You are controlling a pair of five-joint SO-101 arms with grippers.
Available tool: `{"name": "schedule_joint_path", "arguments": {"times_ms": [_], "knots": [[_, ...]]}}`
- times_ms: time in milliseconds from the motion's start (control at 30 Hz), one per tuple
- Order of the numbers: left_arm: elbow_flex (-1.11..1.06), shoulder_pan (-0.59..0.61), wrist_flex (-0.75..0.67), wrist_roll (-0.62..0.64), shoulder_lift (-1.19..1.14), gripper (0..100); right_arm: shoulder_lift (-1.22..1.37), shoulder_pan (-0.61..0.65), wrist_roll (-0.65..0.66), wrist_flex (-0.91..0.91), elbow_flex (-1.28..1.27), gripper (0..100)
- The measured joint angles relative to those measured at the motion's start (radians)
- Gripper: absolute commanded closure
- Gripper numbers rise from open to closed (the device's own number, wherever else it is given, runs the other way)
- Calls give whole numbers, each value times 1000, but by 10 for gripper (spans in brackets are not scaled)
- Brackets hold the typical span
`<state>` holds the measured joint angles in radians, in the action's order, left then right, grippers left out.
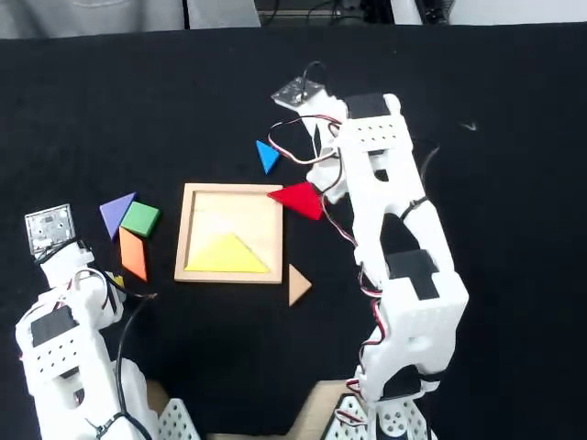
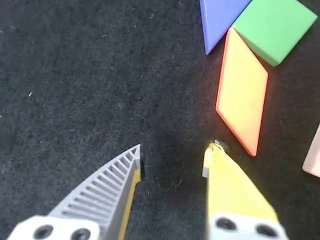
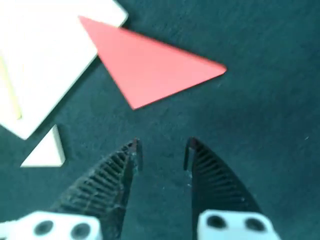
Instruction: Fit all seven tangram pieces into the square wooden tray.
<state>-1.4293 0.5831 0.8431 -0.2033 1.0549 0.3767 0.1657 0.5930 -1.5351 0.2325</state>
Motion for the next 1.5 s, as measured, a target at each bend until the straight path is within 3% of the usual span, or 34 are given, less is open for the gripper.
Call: {"name": "schedule_joint_path", "arguments": {"times_ms": [133, 267, 467, 633, 1000, 1200, 1500], "knots": [[0, 0, 0, 0, 0, 790, 0, 0, 0, -6, 0, 858], [0, 0, 0, 0, 0, 791, 0, 2, 0, 114, -21, 841], [-2, 0, 0, 0, 0, 791, 0, 95, 124, 270, -209, 705], [-2, 0, 0, 0, 0, 791, 0, 166, 140, 310, -273, 731], [-2, 0, 0, 0, 0, 791, -23, 164, 140, 626, -456, 732], [-2, 0, 0, 0, 0, 791, -23, 147, 141, 709, -474, 734], [-2, 0, 0, 0, 0, 793, -21, 74, 206, 813, -477, 907]]}}
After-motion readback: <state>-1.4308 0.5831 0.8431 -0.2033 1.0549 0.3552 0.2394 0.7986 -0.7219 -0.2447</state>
